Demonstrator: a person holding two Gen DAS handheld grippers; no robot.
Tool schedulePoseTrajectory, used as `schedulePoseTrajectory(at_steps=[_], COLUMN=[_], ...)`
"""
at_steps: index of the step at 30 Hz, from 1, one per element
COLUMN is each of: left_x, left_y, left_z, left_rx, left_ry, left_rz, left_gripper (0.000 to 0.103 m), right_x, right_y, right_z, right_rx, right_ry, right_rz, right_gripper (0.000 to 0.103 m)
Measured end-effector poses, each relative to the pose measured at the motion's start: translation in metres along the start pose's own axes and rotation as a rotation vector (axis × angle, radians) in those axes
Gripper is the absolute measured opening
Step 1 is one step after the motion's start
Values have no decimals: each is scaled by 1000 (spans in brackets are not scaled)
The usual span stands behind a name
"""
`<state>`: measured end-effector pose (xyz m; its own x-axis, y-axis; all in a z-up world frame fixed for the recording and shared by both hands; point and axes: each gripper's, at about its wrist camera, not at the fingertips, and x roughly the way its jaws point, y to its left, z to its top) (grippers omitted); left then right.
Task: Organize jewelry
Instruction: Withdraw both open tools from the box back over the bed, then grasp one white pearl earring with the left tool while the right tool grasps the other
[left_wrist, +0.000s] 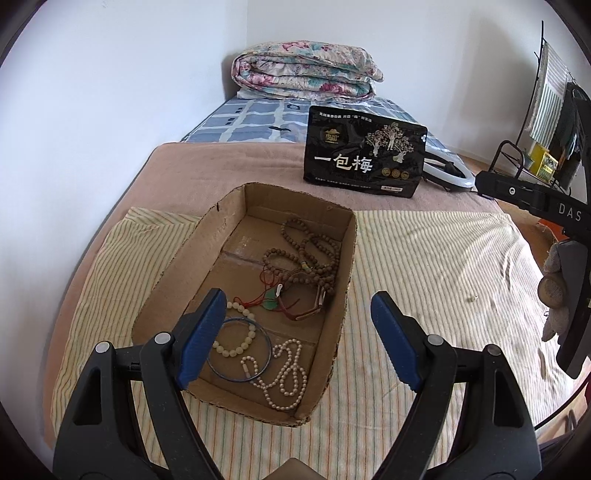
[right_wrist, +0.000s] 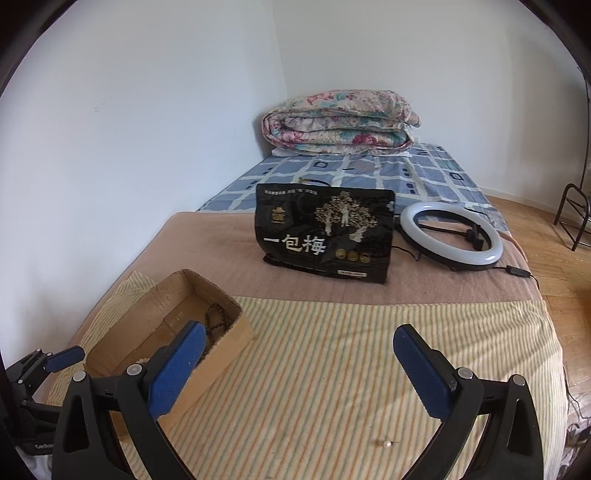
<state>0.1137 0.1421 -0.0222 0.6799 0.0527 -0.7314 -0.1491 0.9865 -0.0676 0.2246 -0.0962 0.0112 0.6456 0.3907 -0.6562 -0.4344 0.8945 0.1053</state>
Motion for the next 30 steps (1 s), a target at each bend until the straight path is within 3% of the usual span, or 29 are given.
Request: schedulePoseTrajectory(at_steps=[7,15,20,24,29,30], left_x=[-2,11,19,25,37,40], left_y=[-31,-65,-86,-105,-127,-131], left_z=[-3,-14,-27,-40,-59,-63], left_rx=[65,133,168,215,263,272], left_ry=[-13,36,85,113,173,187], left_rz=[-42,-100,-158,-196,-244,-251], left_gripper=[80,65,55,51,49,44], right_x=[-16,-11,-1,10,26,28], right_y=[-43,-80,-94,-99,-100,-100], right_z=[-15,-48,-72,-93,-118,-121], right_rx=[-9,-36,-44,-56,-88,-100], right_ry=[-3,68,129,167,235,240], right_rz=[-49,-88,-65,-59,-22,-16], right_gripper=[103,101,89,85,71,70])
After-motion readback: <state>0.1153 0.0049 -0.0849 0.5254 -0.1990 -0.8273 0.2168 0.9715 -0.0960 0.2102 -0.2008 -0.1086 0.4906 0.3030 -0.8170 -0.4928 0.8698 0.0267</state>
